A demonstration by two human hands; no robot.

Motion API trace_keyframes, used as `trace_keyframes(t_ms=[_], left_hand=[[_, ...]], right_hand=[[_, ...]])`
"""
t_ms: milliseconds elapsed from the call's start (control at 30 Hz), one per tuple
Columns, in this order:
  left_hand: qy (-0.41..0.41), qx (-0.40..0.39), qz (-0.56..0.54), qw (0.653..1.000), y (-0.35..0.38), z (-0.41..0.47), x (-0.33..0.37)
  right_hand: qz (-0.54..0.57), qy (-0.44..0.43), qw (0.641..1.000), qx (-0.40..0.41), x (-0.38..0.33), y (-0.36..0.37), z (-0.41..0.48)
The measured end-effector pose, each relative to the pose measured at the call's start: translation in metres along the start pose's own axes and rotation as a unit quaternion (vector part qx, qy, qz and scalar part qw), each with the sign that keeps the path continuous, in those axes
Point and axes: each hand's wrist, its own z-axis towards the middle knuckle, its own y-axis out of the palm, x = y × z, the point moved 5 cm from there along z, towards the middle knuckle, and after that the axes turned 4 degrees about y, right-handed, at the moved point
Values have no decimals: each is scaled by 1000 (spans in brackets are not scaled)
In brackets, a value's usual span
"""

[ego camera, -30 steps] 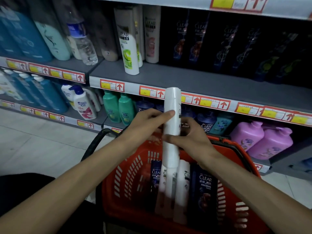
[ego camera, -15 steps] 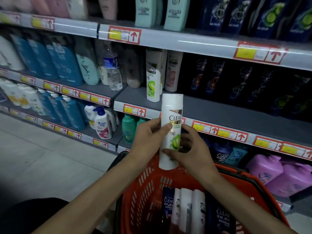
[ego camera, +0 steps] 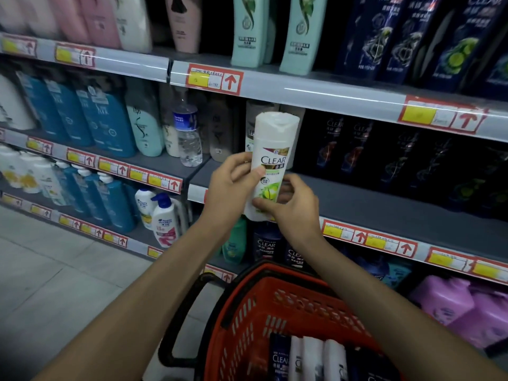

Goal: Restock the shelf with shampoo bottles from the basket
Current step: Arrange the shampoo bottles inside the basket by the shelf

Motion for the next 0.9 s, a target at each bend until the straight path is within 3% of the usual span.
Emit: trace_keyframes(t_ms=[133,367,900], left_hand=[[28,18,51,998,-12,21,-4],[-15,-7,86,996,-26,41,-28],[-41,-15,80,996,-23,50,-56]], right_hand=[[0,-22,999,38,-6,17,29],[-23,-36,996,80,2,43,62],[-90,9,993,79,25,68,76]])
